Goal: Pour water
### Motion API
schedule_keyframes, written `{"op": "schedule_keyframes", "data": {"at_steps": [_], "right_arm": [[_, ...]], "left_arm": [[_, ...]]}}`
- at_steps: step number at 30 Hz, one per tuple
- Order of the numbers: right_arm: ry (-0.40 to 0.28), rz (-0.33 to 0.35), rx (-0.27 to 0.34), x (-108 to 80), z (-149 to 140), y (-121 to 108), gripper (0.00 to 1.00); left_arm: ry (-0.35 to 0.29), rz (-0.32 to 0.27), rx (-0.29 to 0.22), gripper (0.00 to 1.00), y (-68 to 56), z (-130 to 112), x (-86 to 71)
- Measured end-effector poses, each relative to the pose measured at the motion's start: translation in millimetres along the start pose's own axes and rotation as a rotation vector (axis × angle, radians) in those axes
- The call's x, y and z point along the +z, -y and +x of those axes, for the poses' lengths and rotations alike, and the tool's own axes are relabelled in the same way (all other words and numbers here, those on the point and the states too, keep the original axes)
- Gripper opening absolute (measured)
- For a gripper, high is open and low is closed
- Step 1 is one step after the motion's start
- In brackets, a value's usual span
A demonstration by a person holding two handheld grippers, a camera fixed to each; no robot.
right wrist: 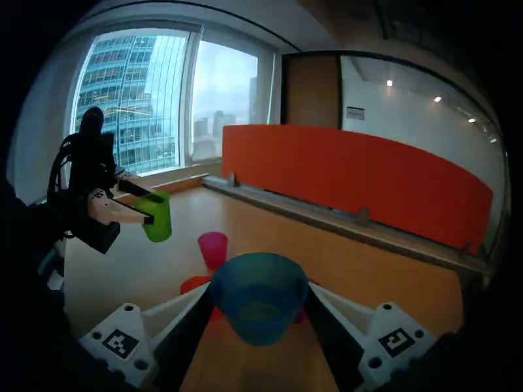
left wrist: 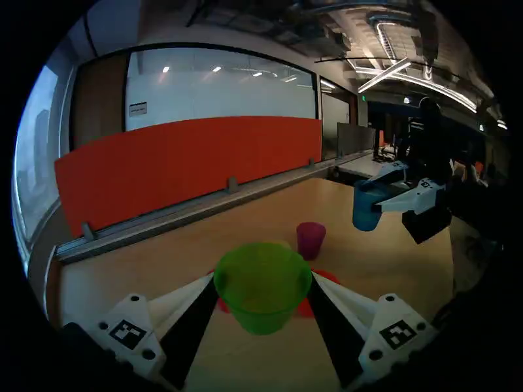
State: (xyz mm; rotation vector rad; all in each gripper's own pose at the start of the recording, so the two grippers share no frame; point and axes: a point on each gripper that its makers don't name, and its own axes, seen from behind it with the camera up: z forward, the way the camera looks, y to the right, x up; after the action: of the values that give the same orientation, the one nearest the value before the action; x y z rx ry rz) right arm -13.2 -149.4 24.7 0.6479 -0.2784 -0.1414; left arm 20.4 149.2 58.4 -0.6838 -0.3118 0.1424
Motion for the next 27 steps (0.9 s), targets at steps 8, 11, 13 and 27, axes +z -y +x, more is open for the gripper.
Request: {"op": "schedule_keyframes", "data": {"at_steps": [8, 11, 13, 27], "right_arm": [[-0.057, -0.009, -0.003, -4.3, 18.7, 0.7, 0.92], [-0.077, -0.014, -0.009, -5.6, 24.5, 1.0, 0.92], [-0.091, -0.018, -0.009, -5.9, 28.1, 1.1, 0.92], [-0.170, -0.027, -0.017, -4.4, 51.7, 6.4, 0.92]], "left_arm": [[-0.081, 0.007, -0.006, 0.88, -3.0, 25.3, -3.9], [-0.109, 0.013, -0.007, 0.88, -4.1, 32.9, -4.6], [-0.129, 0.015, -0.012, 0.88, -6.0, 38.0, -5.9], [-0.249, 0.014, -0.029, 0.88, -15.0, 71.3, -17.2]]}}
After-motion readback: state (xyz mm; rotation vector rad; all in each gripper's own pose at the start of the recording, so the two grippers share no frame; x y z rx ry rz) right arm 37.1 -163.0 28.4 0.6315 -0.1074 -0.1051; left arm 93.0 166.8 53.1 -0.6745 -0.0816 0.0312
